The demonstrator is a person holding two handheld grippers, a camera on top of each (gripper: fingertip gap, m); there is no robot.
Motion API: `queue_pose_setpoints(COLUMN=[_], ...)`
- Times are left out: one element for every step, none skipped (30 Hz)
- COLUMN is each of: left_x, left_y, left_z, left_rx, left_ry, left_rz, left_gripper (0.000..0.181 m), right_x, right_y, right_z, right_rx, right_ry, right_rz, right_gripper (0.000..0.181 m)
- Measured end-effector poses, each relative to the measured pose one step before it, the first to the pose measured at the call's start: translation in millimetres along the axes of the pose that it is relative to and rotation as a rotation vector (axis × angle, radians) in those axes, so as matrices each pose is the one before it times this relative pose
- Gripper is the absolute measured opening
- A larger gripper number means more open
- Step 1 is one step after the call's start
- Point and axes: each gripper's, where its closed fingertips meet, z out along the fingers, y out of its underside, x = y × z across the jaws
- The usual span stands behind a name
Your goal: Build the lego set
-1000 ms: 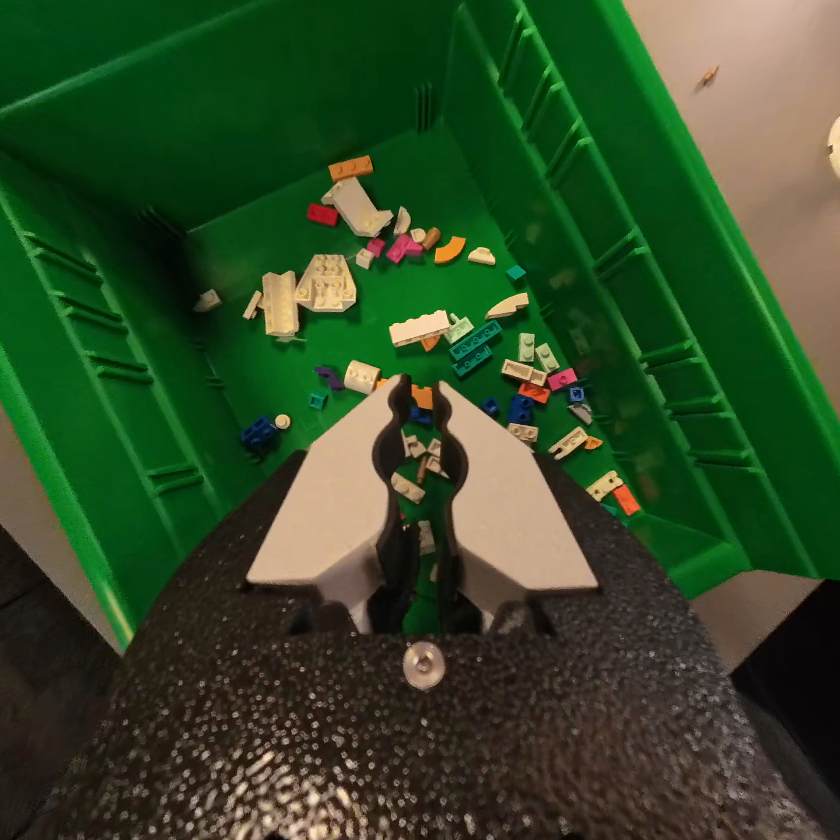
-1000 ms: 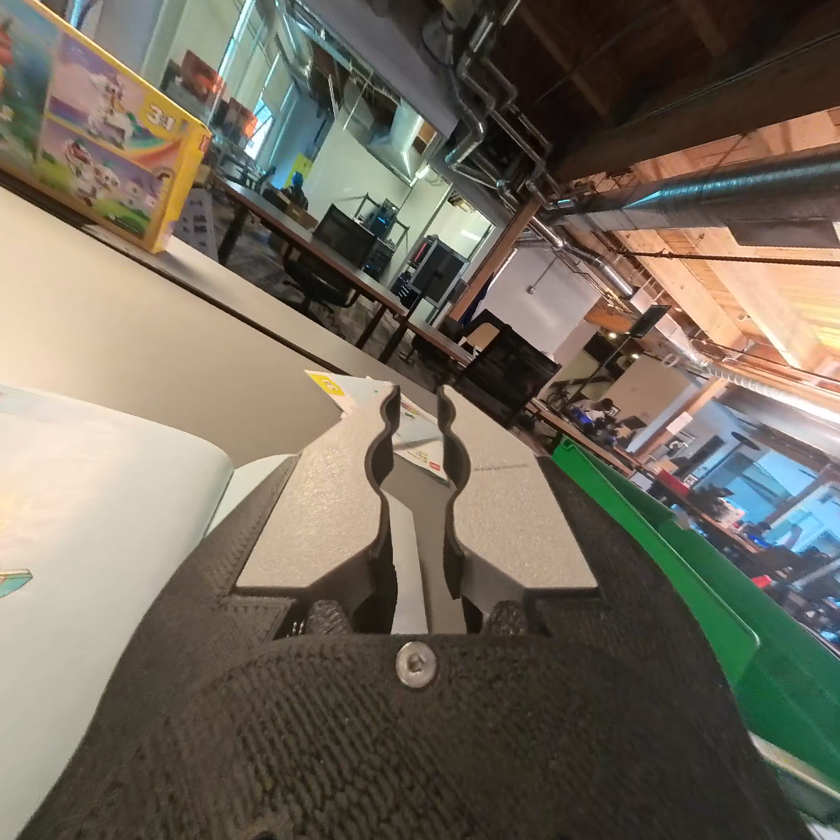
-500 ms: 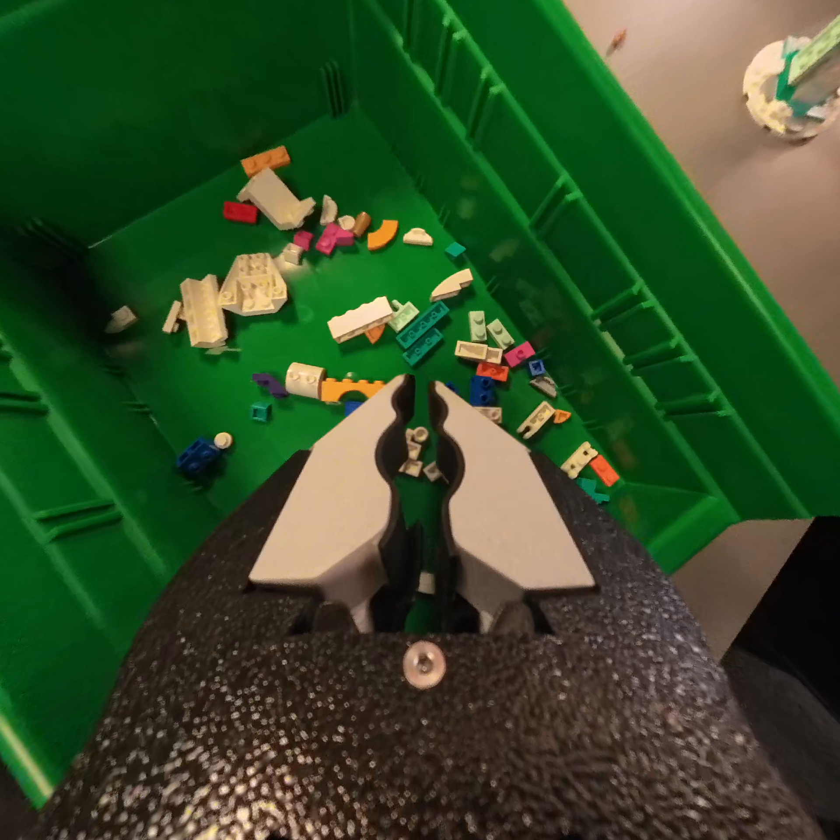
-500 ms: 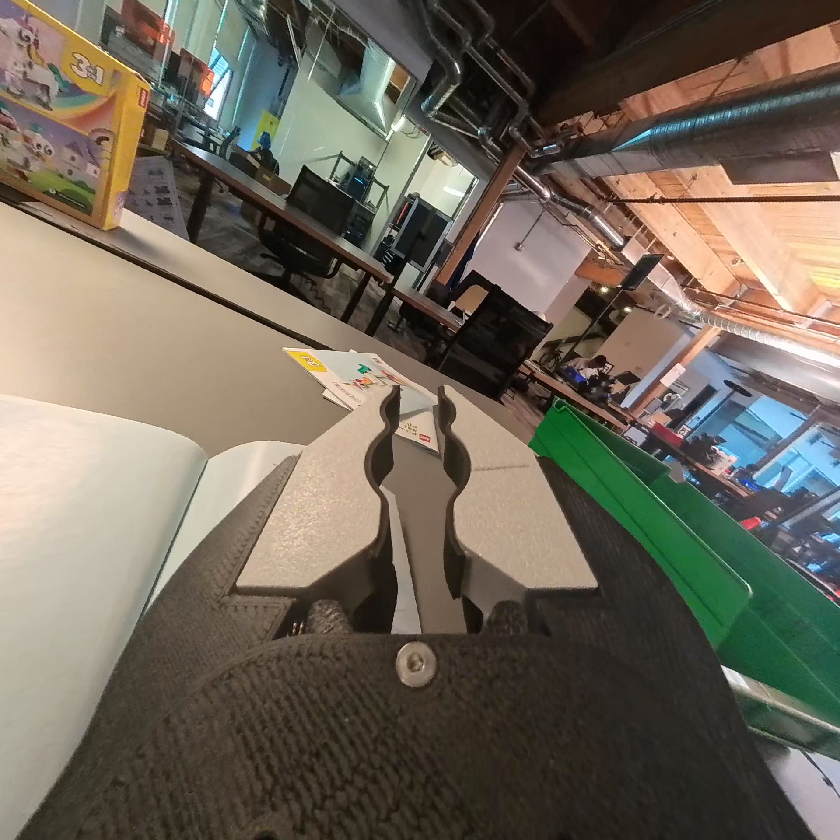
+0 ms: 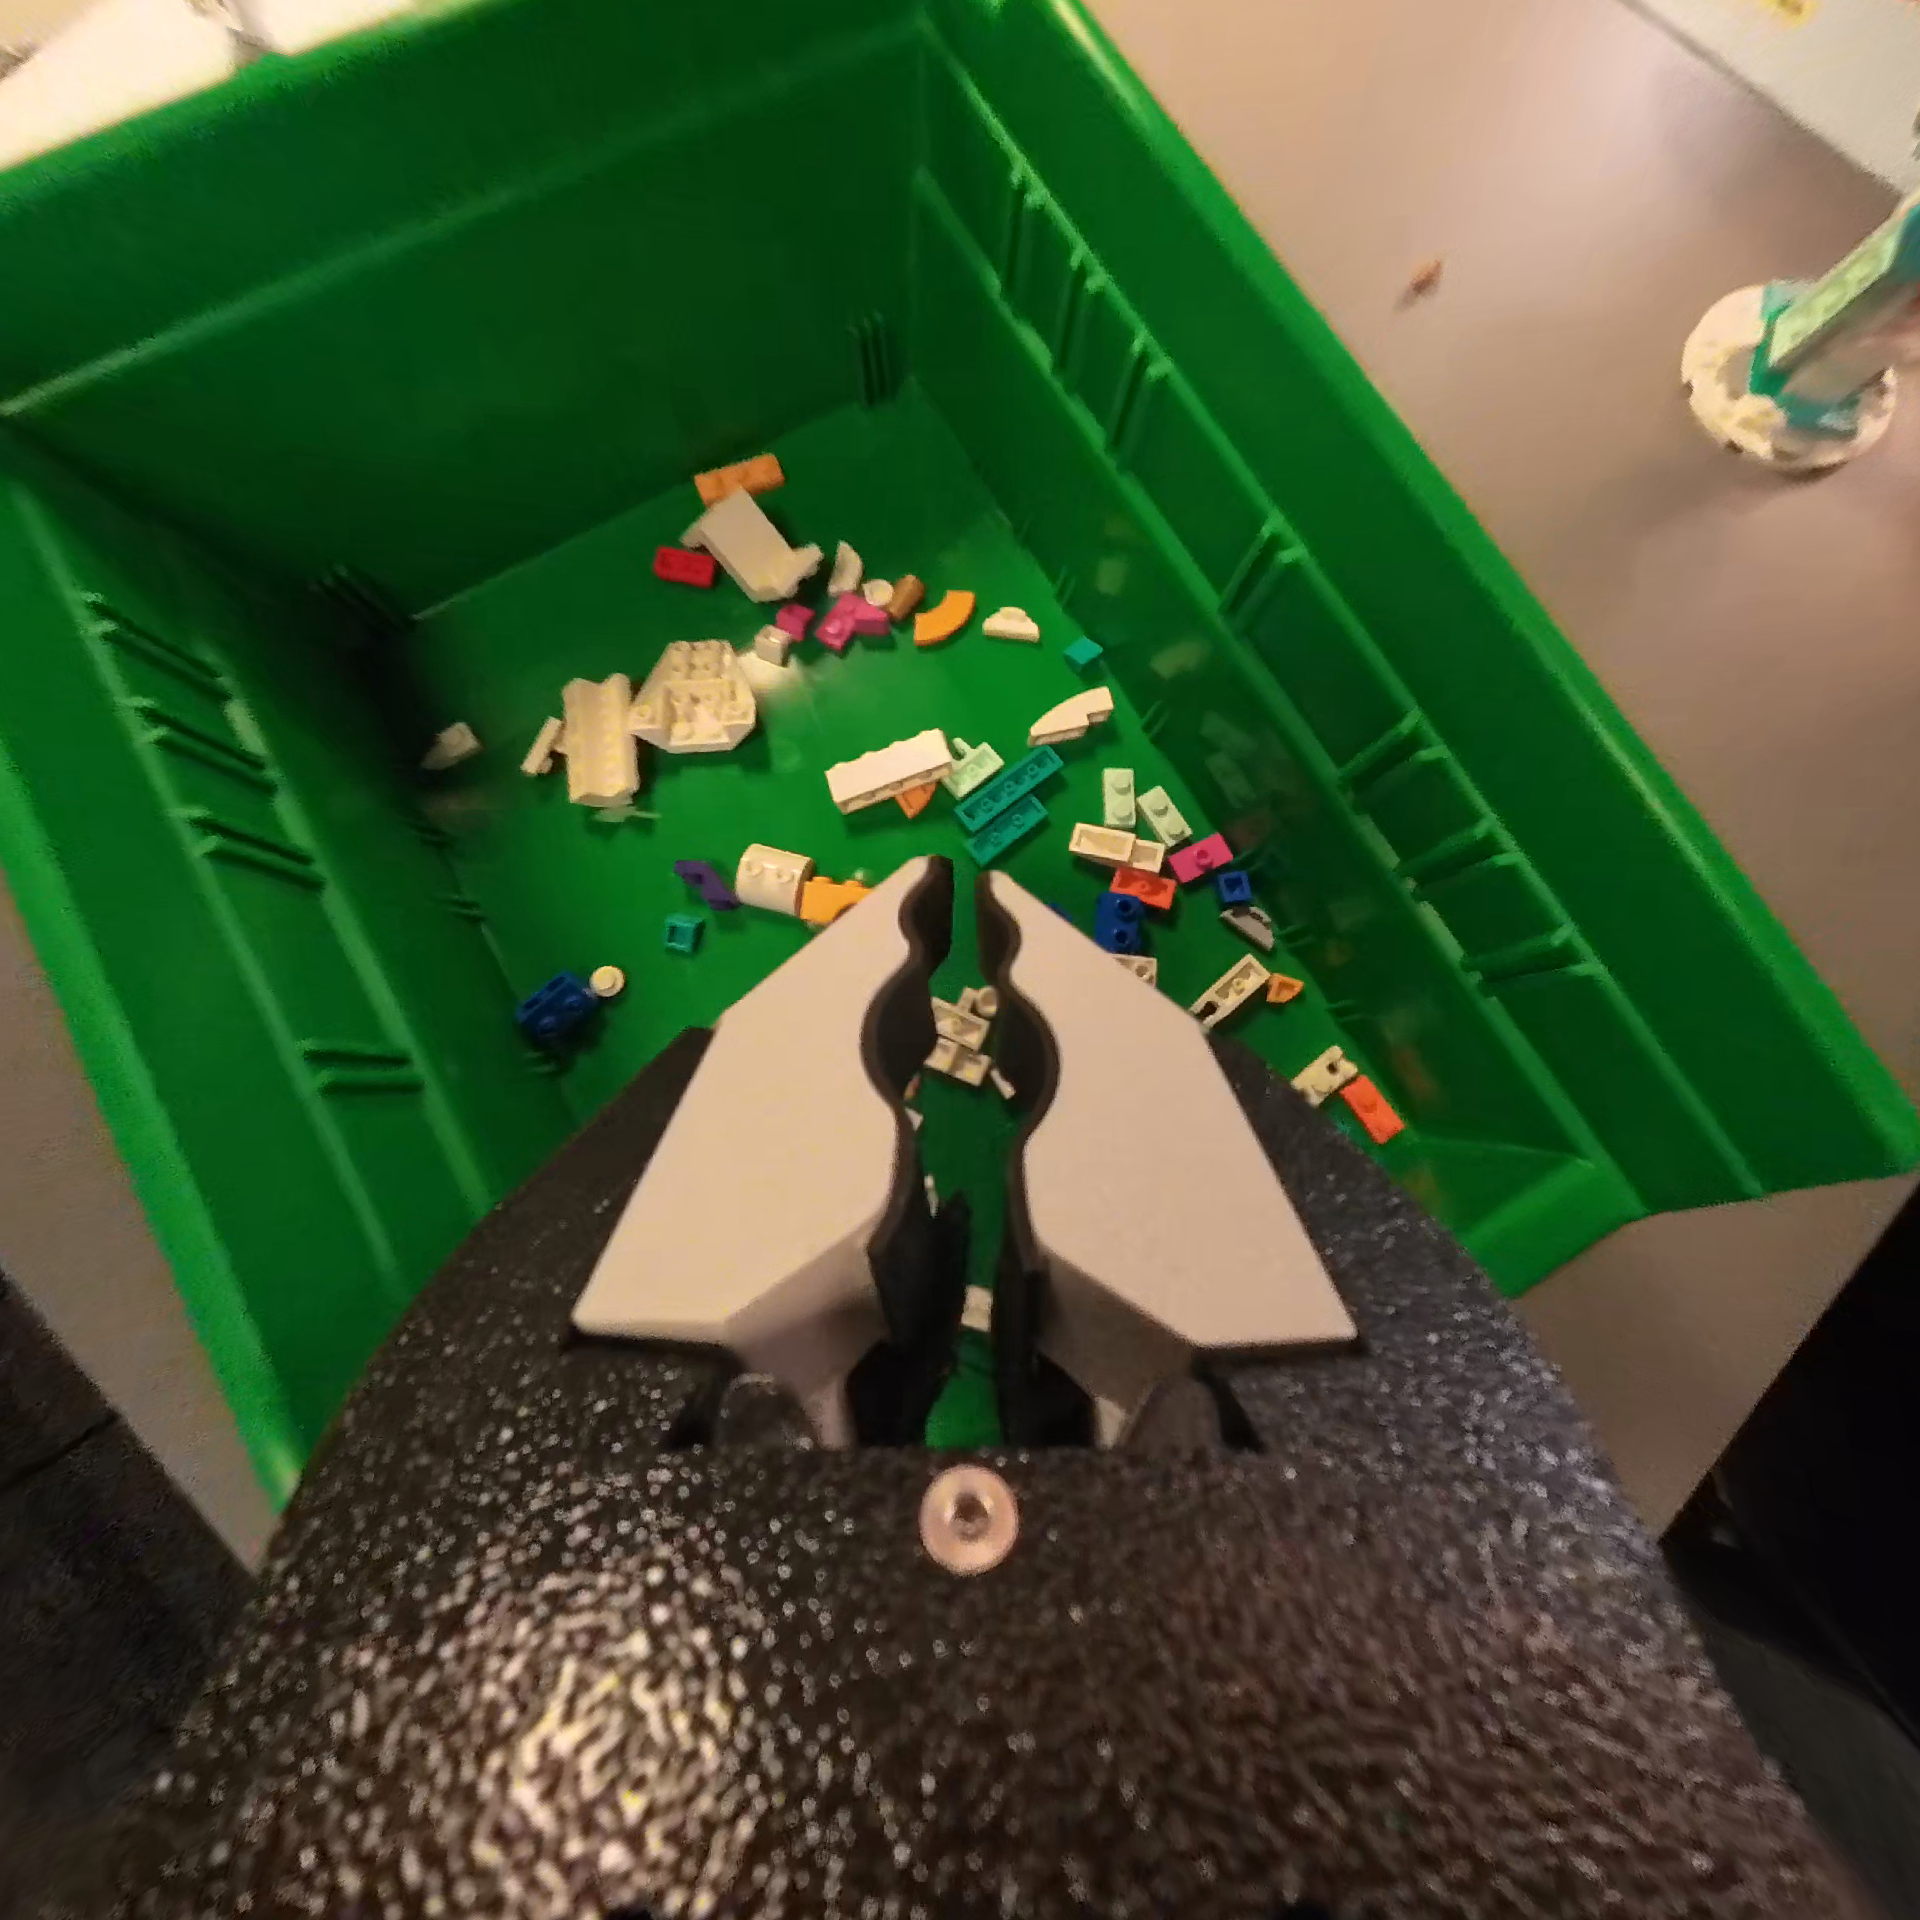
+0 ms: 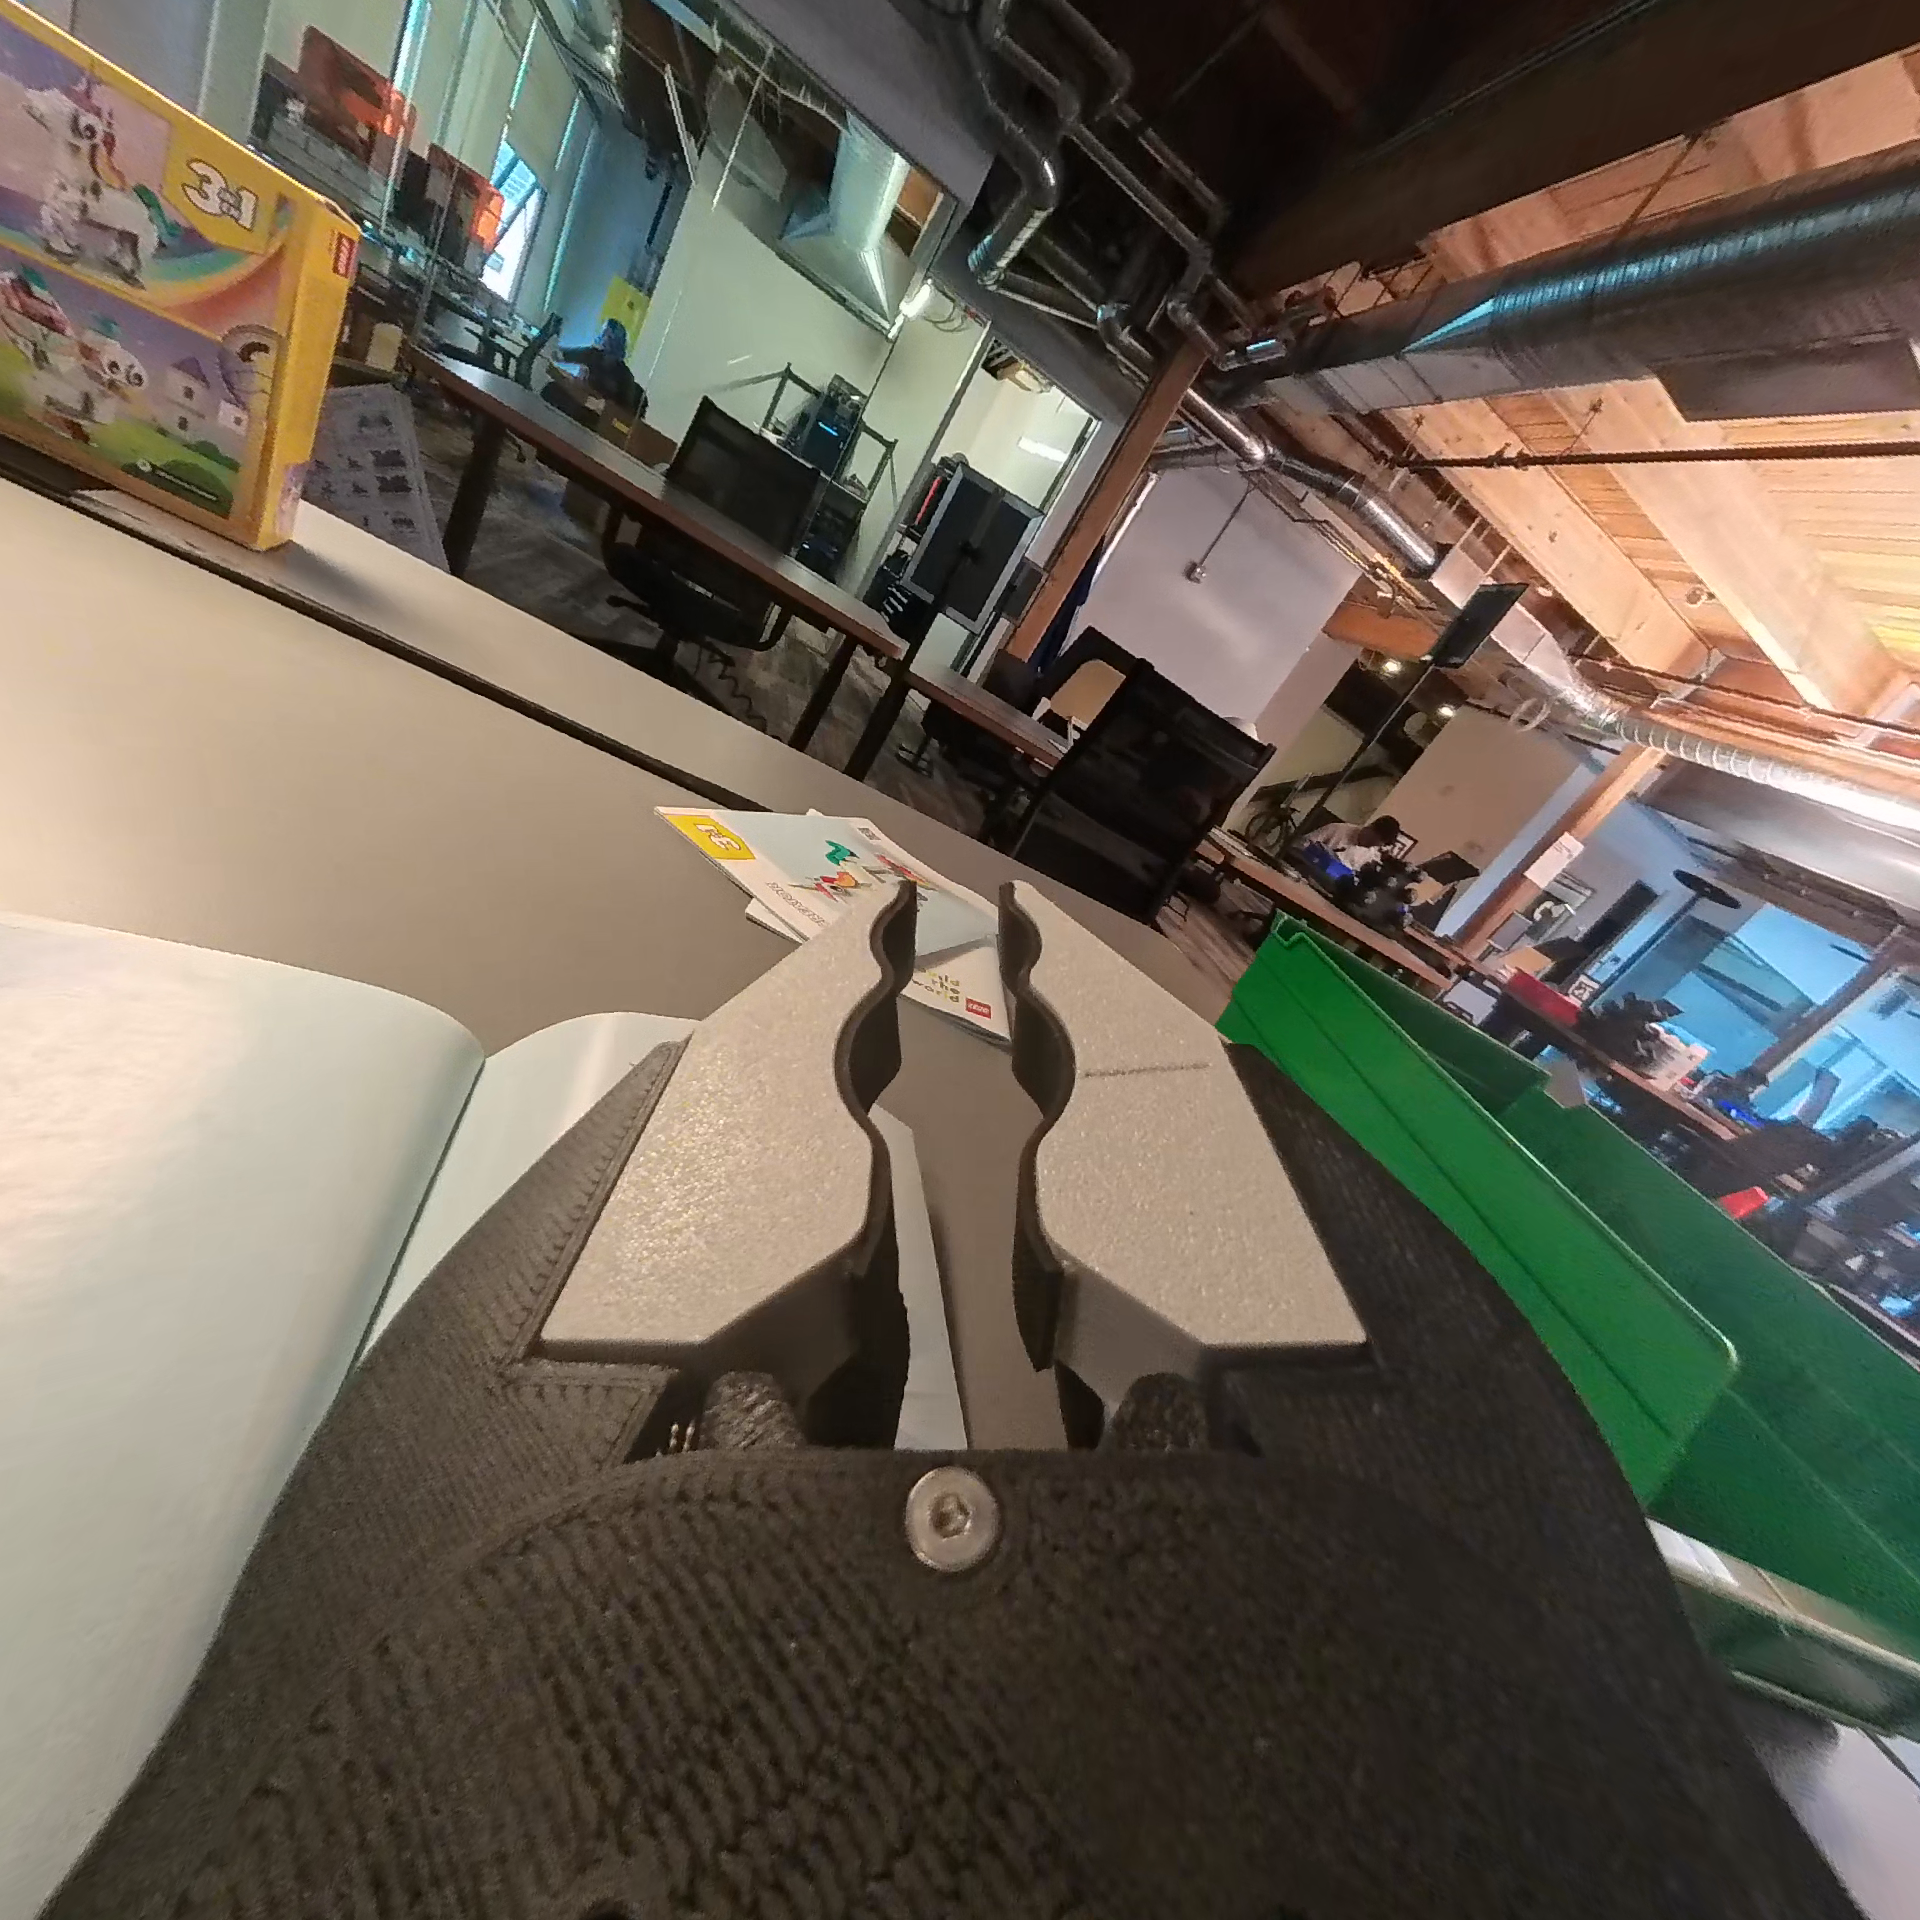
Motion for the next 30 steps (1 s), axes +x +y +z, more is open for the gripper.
queue_pose_setpoints(left_x=[-1.75, -1.75, -2.45, -3.94, -4.90, -5.49, -5.53, -4.83, -3.98, -2.85, -1.47, -0.03, 0.71, 1.53, 3.20, 4.74, 5.40, 6.36, 7.26, 7.07, 5.66, 5.43, 6.15, 7.13, 7.74, 6.60, 4.21, 1.60, -2.05, -6.01], left_y=[-1.80, -1.37, -1.32, -1.39, -1.20, -1.35, -1.88, -2.24, -2.39, -1.93, -1.49, -0.81, -0.30, -0.28, -0.15, -0.10, -0.88, -1.51, -1.46, -1.03, -0.85, -0.34, -0.12, -0.62, -0.79, -0.62, 0.08, 1.83, 4.99, 7.80], left_z=[-4.73, -5.34, -6.30, -7.14, -7.96, -8.39, -8.41, -8.10, -7.34, -6.47, -5.27, -4.04, -2.98, -1.92, -1.13, -0.59, -0.25, 0.02, -0.11, -0.09, -0.05, 0.34, 0.59, 0.96, 1.19, 1.50, 2.04, 2.77, 3.97, 5.18], left_rx=[0.0151, 0.0127, 0.0143, 0.0150, 0.0141, 0.0149, 0.0154, 0.0166, 0.0153, 0.0116, 0.0098, 0.0055, 0.0040, 0.0029, 0.0000, -0.0024, 0.0010, 0.0063, 0.0091, 0.0093, 0.0075, 0.0032, 0.0000, 0.0009, 0.0009, -0.0018, -0.0066, -0.0202, -0.0434, -0.0655], left_ry=[-0.0178, -0.0190, -0.0239, -0.0305, -0.0329, -0.0335, -0.0309, -0.0250, -0.0203, -0.0165, -0.0120, -0.0073, -0.0068, -0.0037, 0.0051, 0.0125, 0.0138, 0.0159, 0.0183, 0.0139, 0.0040, 0.0014, 0.0047, 0.0102, 0.0135, 0.0060, -0.0085, -0.0219, -0.0389, -0.0544], left_rz=[-0.0080, -0.0049, -0.0029, -0.0062, -0.0099, -0.0140, -0.0159, -0.0140, -0.0151, -0.0146, -0.0095, -0.0063, -0.0060, -0.0085, -0.0101, -0.0101, -0.0121, -0.0131, -0.0161, -0.0212, -0.0175, -0.0116, -0.0086, -0.0076, -0.0049, -0.0004, 0.0075, 0.0171, 0.0326, 0.0490], left_gripper=[0.002, 0.002, 0.002, 0.002, 0.002, 0.003, 0.003, 0.003, 0.003, 0.003, 0.003, 0.003, 0.004, 0.004, 0.004, 0.003, 0.003, 0.002, 0.002, 0.001, 0.001, 0.001, 0.001, 0.001, 0.001, 0.001, 0.001, 0.001, 0.000, 0.000], right_x=[-0.48, -0.87, -1.14, -0.99, -0.66, -0.09, 0.50, 0.93, 1.08, 0.98, 0.69, 0.47, -0.19, -1.08, -1.39, -1.51, -1.54, -1.96, -2.15, -2.48, -2.92, -3.02, -2.98, -2.94, -2.50, -1.88, -1.69, -1.12, -0.58, 0.01], right_y=[0.08, -0.05, 0.12, -0.25, -0.69, -0.90, -0.74, -0.52, 0.01, 0.15, -0.45, -1.39, -2.12, -2.30, -2.13, -2.23, -2.44, -2.72, -2.50, -2.47, -2.56, -2.92, -3.21, -3.15, -2.88, -2.56, -2.04, -1.80, -1.42, -1.07], right_z=[-0.04, 0.14, 0.21, 0.11, -0.11, -0.34, -0.33, -0.27, -0.14, 0.07, -0.19, -0.49, -0.84, -0.81, -0.69, -0.64, -0.46, -0.30, -0.16, -0.04, -0.30, -0.87, -1.16, -1.04, -0.96, -0.66, -0.60, -0.66, -0.69, -0.62], right_rx=[-0.0002, -0.0008, -0.0011, 0.0011, 0.0041, 0.0053, 0.0049, 0.0041, 0.0015, 0.0001, 0.0028, 0.0076, 0.0111, 0.0118, 0.0114, 0.0119, 0.0130, 0.0143, 0.0133, 0.0128, 0.0139, 0.0158, 0.0167, 0.0163, 0.0151, 0.0134, 0.0120, 0.0108, 0.0096, 0.0082], right_ry=[-0.0023, -0.0035, -0.0037, -0.0035, -0.0018, -0.0002, 0.0010, 0.0019, 0.0023, 0.0021, 0.0012, 0.0012, -0.0007, -0.0046, -0.0061, -0.0061, -0.0073, -0.0101, -0.0103, -0.0116, -0.0146, -0.0153, -0.0158, -0.0152, -0.0128, -0.0109, -0.0104, -0.0094, -0.0078, -0.0063], right_rz=[-0.0018, -0.0044, -0.0065, -0.0062, -0.0038, 0.0001, 0.0044, 0.0074, 0.0090, 0.0075, 0.0042, 0.0006, -0.0023, -0.0044, -0.0063, -0.0047, 0.0034, 0.0067, 0.0044, 0.0022, 0.0004, -0.0031, -0.0027, 0.0004, 0.0033, 0.0058, 0.0076, 0.0088, 0.0117, 0.0173], right_gripper=[0.013, 0.013, 0.013, 0.013, 0.013, 0.013, 0.013, 0.013, 0.013, 0.013, 0.013, 0.013, 0.012, 0.012, 0.012, 0.011, 0.011, 0.011, 0.011, 0.011, 0.011, 0.011, 0.011, 0.011, 0.011, 0.011, 0.011, 0.011, 0.011, 0.011])
